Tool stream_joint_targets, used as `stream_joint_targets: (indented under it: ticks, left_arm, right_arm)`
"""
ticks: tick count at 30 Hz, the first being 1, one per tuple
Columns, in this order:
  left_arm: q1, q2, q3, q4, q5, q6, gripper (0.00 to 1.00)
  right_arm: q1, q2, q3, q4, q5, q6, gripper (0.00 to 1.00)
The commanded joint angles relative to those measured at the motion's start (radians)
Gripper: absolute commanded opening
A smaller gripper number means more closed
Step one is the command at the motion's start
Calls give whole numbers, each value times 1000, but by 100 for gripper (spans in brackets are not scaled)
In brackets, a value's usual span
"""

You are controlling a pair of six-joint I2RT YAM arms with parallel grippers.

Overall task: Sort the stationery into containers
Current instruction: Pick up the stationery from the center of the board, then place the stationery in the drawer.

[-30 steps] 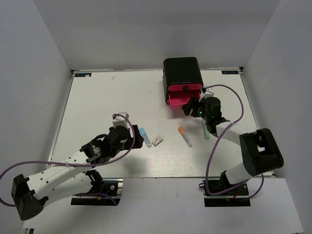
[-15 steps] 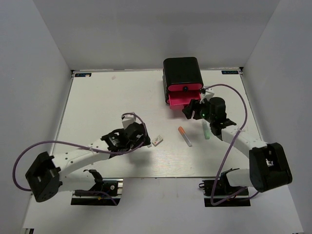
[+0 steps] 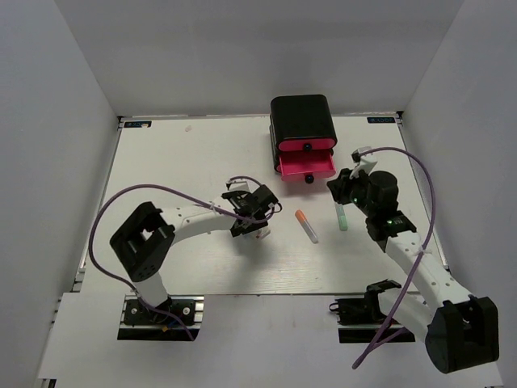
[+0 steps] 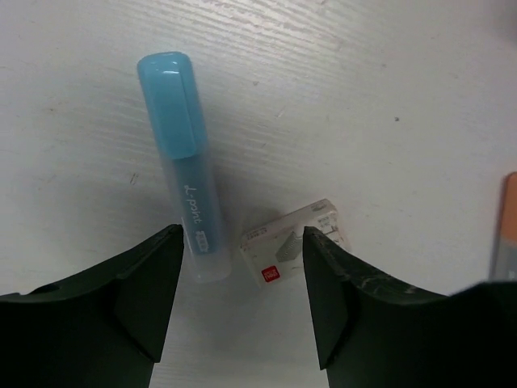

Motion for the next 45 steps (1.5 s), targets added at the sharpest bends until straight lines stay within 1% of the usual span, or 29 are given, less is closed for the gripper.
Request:
stream_joint_targets:
  ticks: [1,2,8,13,14,15,17,20,21,23,24,25,26,27,28,29,30,31,32,33,34,35,36,37,39,40,41,42,45]
  left_arm:
    - [9,4,32,-94,-44,-40,71]
    - [9,4,32,-94,-44,-40,69]
    - [47,4,10,-65,-35,-49,68]
    - [81,79,21,-56,-16,-15,61]
    - [93,92,21,-56,-7,-15,61]
    - [104,101,30,-56,-7,-15,58]
    - [113,110,30,-45,13,-4,48]
    - [124,110,30,-45,24,5,39]
    - [124,110,30,-45,24,15,30]
    - [124,89,30,-45,24,28,22]
    - [124,78,42,-54,24,57,14]
    - [114,64,56,-54,8,78,10]
    - [101,32,70,-54,8,103,7]
    - [89,17,99,-54,8,185,0]
    - [89,-2,110,-37,37,248,0]
    - [80,-22,110,28,63,323,0]
    - [80,-63,124,68,95,486,0]
    - [80,-83,124,117,197,584,0]
    - [80,-101,124,168,264,671,0]
    - [92,-118,124,252,334,754,0]
    - [92,-147,124,297,510,930,0]
    - [104,-148,133,326,592,1022,0]
    - [104,-158,160,367,631,1096,0]
    - [95,-158,180,377,640,1205,0]
    - [95,-110,277,377,617,1294,1]
    - [95,-83,314,368,626,1374,1]
    - [95,-56,385,368,626,1410,1]
    - [95,1,418,357,651,1445,1]
    - [95,79,515,366,651,1554,1]
  right_arm:
    - [-27,-50,-6,16,22,-7,30]
    - [-42,-64,-8,18,13,-7,32]
    - [-78,-82,-8,13,-27,5,36]
    - [-113,-107,-17,16,-65,8,38]
    - [-119,-112,-19,18,-71,10,38]
    - [-131,-118,-19,18,-73,8,38]
    - [-150,-124,-23,19,-90,13,38]
    - [-168,-132,-23,18,-116,20,38]
    - [-173,-132,-23,21,-122,23,38]
    - [-181,-130,-26,21,-134,19,40]
    - [-191,-130,-26,21,-145,23,41]
    - [-193,-133,-26,21,-153,17,44]
    - [-193,-135,-25,19,-174,14,52]
    - [-199,-136,-23,13,-185,1,57]
    - [-202,-136,-23,10,-217,-28,63]
    - [-201,-136,-19,3,-266,-47,65]
    - [-205,-136,-17,-5,-292,-106,65]
    - [-205,-139,-17,-8,-343,-121,65]
    - [-208,-139,-22,-11,-395,-118,57]
    - [-207,-144,-22,-8,-418,-165,34]
    - [-211,-147,-25,-11,-438,-186,23]
    - [-214,-153,-28,-11,-493,-196,13]
    - [-214,-153,-28,-16,-507,-219,1]
    - [-216,-155,-29,-17,-515,-233,0]
    - [-222,-153,-25,-18,-532,-246,0]
    - [-230,-155,-23,-21,-541,-256,0]
    - [-230,-152,-23,-24,-545,-256,0]
    - [-230,-151,-22,-24,-555,-256,0]
    - [-245,-153,-23,-27,-565,-259,2]
